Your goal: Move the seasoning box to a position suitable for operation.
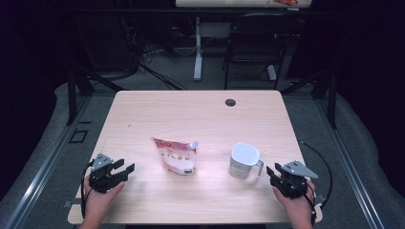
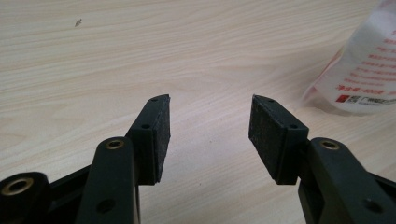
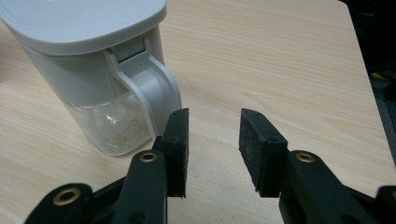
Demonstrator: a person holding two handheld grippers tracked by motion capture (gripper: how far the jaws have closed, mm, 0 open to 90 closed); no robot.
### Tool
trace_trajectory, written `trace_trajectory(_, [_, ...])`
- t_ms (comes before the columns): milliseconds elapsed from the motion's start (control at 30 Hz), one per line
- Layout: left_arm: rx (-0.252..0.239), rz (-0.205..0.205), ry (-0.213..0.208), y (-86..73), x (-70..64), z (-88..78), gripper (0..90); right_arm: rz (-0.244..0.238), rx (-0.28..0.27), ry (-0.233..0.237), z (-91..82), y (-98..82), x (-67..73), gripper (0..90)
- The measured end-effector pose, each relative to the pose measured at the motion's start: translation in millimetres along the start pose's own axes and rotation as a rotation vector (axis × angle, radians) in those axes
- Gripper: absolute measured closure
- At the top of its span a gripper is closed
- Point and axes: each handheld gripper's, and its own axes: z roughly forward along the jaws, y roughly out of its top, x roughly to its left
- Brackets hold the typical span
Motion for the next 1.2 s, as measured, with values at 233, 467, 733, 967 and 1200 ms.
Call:
trace_trajectory(233, [0.025, 0.031, 0.000, -0.6, -4.5, 2.7, 55.9, -0.006, -0.037, 0.011, -4.8, 1.5, 2.3, 62.0])
trace_trajectory(467, [0.033, 0.004, 0.002, -2.9, -2.7, -0.7, 56.9, -0.006, -0.050, 0.011, -4.7, 5.7, 7.3, 57.5])
trace_trajectory(733, [0.043, 0.038, 0.005, -2.5, -6.5, 2.4, 56.9, -0.048, -0.036, 0.019, -6.6, 7.3, 13.2, 66.7])
trace_trajectory(967, [0.045, 0.047, -0.005, -3.4, -7.4, 3.4, 56.9, -0.041, -0.019, 0.097, -6.6, 5.5, 13.1, 71.4])
trace_trajectory(1200, [0.041, 0.044, -0.004, -3.5, -7.1, 3.4, 56.7, -0.067, -0.012, 0.096, -0.4, 4.1, 15.9, 68.1])
